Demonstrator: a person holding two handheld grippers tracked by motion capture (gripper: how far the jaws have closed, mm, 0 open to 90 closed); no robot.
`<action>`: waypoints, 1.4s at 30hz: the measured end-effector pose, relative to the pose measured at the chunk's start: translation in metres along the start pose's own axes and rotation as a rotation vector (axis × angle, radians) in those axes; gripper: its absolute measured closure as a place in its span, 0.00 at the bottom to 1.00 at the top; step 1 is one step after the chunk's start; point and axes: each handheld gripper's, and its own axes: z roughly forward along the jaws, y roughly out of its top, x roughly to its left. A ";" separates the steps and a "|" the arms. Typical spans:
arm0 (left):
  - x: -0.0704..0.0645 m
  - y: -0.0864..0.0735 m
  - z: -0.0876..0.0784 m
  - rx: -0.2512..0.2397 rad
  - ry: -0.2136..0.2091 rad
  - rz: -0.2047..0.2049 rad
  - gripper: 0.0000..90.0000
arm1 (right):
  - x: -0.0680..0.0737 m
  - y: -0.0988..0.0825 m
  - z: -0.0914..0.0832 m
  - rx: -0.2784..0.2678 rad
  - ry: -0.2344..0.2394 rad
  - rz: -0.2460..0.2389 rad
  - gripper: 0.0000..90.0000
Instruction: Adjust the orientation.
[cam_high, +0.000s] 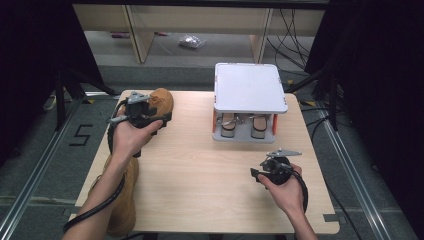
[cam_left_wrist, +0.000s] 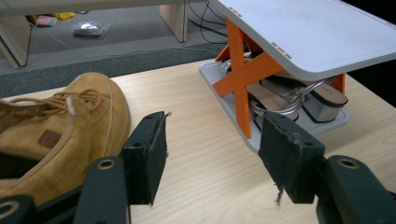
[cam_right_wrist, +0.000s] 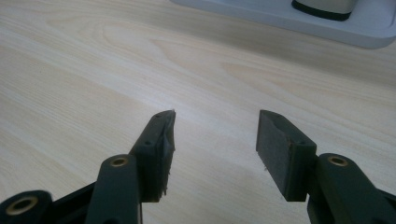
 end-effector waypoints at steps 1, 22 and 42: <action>0.002 -0.001 -0.003 0.008 0.003 0.005 0.46 | -0.001 0.001 0.002 -0.008 -0.002 -0.020 0.53; 0.041 -0.064 -0.090 0.107 0.070 -0.090 0.46 | 0.004 0.000 0.001 0.027 0.013 -0.022 0.51; 0.065 -0.115 -0.145 0.218 0.138 -0.224 0.48 | 0.003 -0.002 0.004 0.056 -0.016 -0.046 0.51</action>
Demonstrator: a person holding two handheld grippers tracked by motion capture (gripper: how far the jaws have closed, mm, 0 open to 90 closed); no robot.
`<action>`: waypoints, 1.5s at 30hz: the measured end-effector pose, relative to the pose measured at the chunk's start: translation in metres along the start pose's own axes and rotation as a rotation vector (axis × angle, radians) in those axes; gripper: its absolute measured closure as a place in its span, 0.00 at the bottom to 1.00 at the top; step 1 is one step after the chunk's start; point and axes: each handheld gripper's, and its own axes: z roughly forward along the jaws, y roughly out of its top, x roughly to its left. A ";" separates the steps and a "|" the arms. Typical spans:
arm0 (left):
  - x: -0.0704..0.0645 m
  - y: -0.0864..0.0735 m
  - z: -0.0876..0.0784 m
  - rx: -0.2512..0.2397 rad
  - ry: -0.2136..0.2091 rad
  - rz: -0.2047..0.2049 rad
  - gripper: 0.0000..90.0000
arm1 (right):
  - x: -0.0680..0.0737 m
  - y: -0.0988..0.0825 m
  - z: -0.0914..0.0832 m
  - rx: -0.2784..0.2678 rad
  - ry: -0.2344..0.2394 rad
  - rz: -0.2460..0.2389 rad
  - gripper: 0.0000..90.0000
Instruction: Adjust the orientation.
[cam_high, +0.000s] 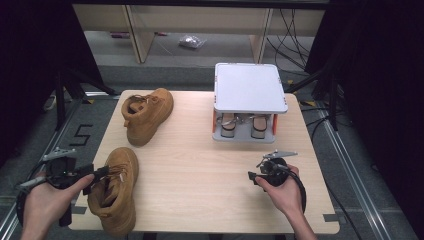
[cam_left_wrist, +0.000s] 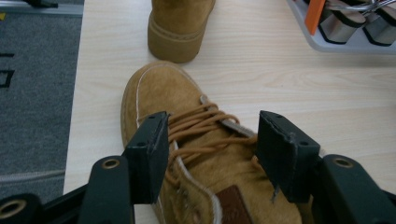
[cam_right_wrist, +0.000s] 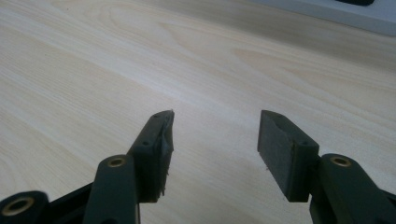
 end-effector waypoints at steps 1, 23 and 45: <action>0.000 -0.002 0.002 -0.012 -0.001 -0.011 0.49 | 0.000 0.001 -0.001 0.022 0.030 0.001 0.51; 0.000 -0.030 -0.004 0.117 -0.023 -0.058 0.59 | 0.006 -0.002 0.002 0.031 0.040 0.042 0.51; 0.000 -0.037 0.008 0.173 -0.003 -0.124 0.79 | 0.005 -0.004 0.002 0.028 0.043 0.043 0.50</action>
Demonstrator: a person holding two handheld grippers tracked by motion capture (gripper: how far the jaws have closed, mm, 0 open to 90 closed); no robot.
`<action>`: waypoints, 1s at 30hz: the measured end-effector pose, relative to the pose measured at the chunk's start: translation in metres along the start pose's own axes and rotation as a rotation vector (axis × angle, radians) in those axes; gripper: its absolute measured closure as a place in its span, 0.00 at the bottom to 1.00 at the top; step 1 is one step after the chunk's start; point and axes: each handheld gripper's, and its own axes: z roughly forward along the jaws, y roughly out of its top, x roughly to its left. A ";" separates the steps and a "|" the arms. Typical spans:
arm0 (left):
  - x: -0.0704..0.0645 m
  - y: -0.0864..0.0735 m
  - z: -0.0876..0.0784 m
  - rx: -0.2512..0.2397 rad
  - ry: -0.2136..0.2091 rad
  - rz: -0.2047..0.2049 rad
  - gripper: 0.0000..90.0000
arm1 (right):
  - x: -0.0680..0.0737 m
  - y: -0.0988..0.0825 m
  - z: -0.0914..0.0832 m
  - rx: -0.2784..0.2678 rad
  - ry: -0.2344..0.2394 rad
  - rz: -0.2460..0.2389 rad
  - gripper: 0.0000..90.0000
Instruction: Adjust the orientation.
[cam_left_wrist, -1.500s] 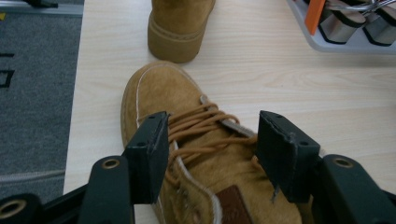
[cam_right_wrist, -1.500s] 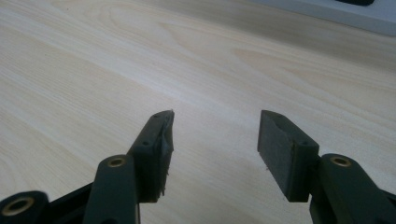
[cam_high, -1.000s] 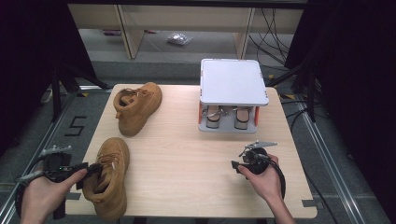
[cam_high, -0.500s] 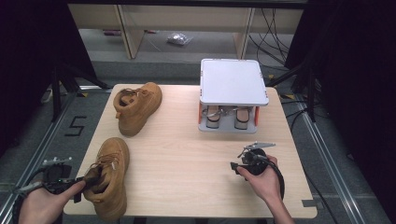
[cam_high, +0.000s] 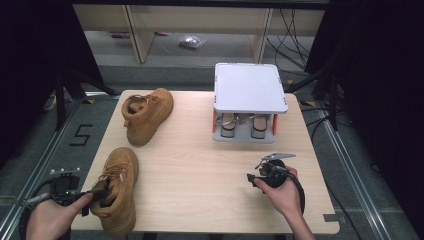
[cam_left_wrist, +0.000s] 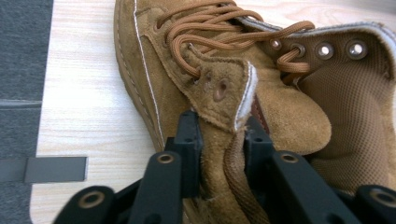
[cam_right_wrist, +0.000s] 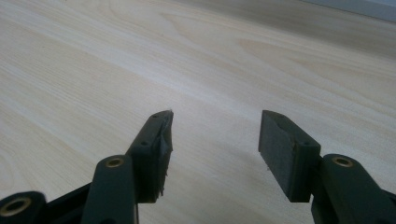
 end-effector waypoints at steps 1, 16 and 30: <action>0.001 0.000 0.001 0.000 0.006 0.008 0.77 | 0.000 0.000 0.000 0.000 -0.001 0.002 0.50; 0.010 -0.003 0.003 -0.015 -0.022 -0.029 0.88 | -0.004 -0.001 0.002 0.001 0.008 -0.028 0.50; 0.023 0.004 -0.002 -0.049 -0.068 -0.090 0.90 | -0.001 -0.002 0.004 -0.043 -0.018 0.003 0.50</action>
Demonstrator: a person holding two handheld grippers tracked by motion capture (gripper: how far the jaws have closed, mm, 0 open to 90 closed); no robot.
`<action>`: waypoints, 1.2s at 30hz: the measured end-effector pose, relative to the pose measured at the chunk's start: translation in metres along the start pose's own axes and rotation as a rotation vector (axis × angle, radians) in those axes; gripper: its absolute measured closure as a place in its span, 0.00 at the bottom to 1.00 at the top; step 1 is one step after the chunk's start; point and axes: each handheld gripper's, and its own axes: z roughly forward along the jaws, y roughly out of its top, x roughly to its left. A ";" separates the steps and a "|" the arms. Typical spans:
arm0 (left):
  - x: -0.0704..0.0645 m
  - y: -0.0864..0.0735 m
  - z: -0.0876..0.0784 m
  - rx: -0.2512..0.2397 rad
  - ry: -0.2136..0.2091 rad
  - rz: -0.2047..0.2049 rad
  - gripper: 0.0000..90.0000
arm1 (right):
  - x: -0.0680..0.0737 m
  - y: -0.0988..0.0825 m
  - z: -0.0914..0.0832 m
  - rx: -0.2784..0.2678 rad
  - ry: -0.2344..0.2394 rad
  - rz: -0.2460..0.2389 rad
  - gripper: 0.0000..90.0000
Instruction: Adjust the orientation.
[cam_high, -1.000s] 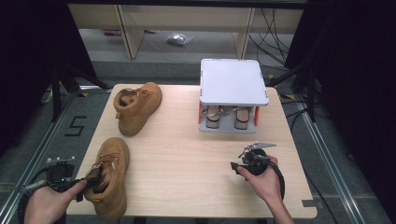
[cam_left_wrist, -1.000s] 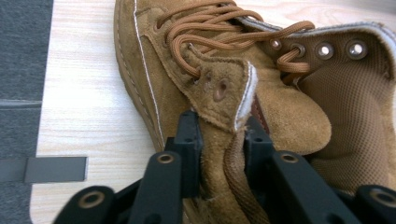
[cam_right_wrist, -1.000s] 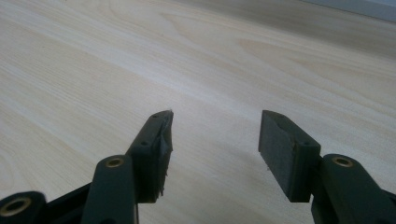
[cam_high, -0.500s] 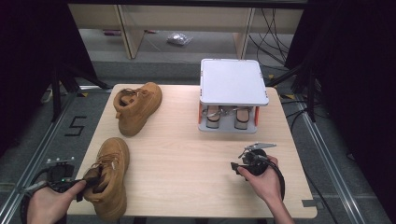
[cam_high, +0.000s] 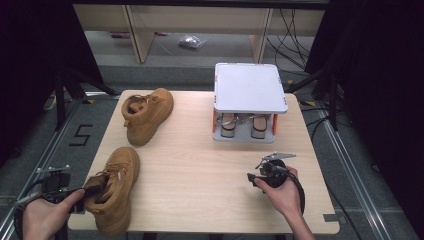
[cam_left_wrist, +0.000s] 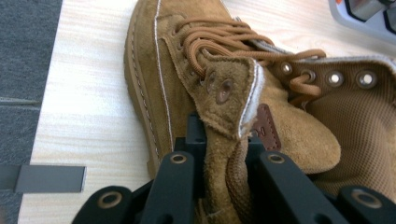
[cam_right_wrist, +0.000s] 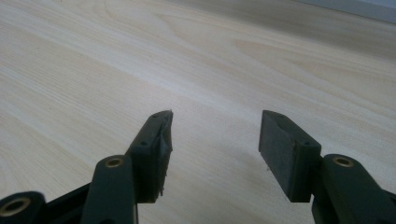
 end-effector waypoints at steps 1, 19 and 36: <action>0.000 0.000 0.000 0.003 -0.007 0.001 0.90 | 0.000 0.000 -0.001 0.006 -0.002 0.001 0.50; -0.036 0.014 0.015 -0.029 -0.180 0.020 0.92 | -0.006 -0.001 -0.004 0.009 -0.006 -0.016 0.50; -0.069 0.037 0.034 -0.118 -0.198 0.044 0.92 | -0.005 -0.003 -0.003 0.002 -0.005 -0.020 0.50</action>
